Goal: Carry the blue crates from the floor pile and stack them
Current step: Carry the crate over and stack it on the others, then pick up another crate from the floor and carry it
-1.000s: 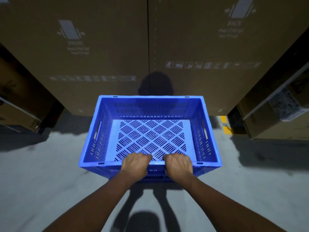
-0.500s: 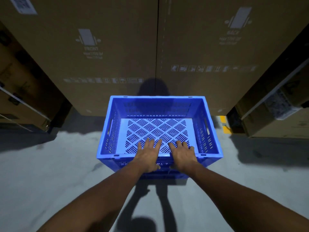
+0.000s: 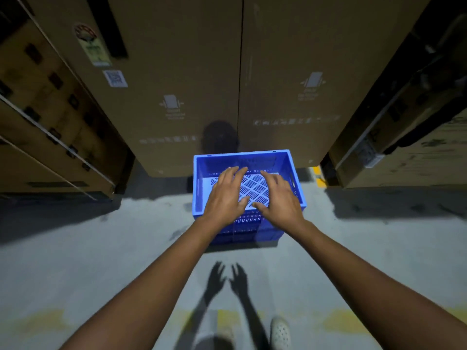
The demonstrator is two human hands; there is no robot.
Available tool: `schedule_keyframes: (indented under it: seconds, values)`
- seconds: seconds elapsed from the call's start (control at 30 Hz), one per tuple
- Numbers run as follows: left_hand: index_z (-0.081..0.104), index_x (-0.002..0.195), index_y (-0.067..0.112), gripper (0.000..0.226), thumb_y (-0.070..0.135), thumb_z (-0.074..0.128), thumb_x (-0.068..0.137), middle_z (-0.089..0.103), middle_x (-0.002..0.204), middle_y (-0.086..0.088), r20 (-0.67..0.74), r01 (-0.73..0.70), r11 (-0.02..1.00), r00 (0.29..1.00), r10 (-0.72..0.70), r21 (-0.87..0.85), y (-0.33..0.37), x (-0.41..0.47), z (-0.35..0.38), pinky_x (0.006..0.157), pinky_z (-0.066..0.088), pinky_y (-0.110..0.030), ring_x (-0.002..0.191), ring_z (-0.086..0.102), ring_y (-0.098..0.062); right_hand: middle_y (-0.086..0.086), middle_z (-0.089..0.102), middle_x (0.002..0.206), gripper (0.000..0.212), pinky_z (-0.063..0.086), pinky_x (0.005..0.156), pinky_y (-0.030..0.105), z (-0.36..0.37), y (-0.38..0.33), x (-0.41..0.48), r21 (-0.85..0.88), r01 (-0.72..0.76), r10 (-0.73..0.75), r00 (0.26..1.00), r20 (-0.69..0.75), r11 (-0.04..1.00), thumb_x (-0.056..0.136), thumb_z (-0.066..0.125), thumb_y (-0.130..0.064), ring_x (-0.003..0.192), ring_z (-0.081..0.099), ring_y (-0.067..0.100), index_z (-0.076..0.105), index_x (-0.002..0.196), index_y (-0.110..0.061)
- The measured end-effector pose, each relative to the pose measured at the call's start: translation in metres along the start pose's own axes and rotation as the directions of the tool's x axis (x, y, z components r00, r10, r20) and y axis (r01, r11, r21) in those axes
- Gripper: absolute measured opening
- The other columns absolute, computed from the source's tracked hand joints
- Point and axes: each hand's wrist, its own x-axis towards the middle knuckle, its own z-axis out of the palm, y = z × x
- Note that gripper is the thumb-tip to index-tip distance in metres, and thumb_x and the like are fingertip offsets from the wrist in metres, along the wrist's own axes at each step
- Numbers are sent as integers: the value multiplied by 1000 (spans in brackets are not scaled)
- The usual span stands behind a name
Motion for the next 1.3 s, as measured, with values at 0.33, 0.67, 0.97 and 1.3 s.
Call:
schedule_keyframes:
  seconds: [0.33, 0.67, 0.97, 1.3]
  values:
    - [40, 143, 10, 65, 20, 67, 84, 44, 142, -8, -235, -102, 987, 969, 72, -121, 89, -74, -95, 110, 35, -36, 133, 38, -25, 0, 46, 139, 69, 46, 95, 40, -91, -66, -101, 189, 102, -49, 962, -268, 977, 84, 69, -39, 124, 47, 22, 37, 143, -23]
    - [48, 136, 14, 53, 18, 65, 86, 49, 136, -2, -379, -86, 995, 923, 62, -48, 179, -140, -120, 106, 37, -30, 127, 42, -19, -5, 52, 130, 59, 51, 90, 33, -158, -54, -174, 268, 286, -171, 908, -384, 920, 83, 72, -31, 111, 55, 10, 46, 136, -26]
    - [50, 134, 15, 49, 19, 64, 87, 50, 135, -1, -449, -11, 1000, 893, 19, 20, 285, -232, -101, 106, 32, -22, 127, 42, -17, -4, 57, 122, 52, 53, 84, 37, -201, -18, -278, 374, 415, -246, 872, -422, 830, 82, 71, -28, 101, 58, 11, 53, 131, -21]
    - [51, 133, 15, 48, 19, 64, 86, 51, 133, 0, -571, 140, 987, 818, -68, 83, 344, -369, -125, 105, 39, -29, 124, 45, -16, -3, 59, 119, 48, 55, 80, 42, -208, -55, -386, 462, 554, -409, 829, -381, 693, 82, 70, -33, 101, 61, 15, 57, 126, -19]
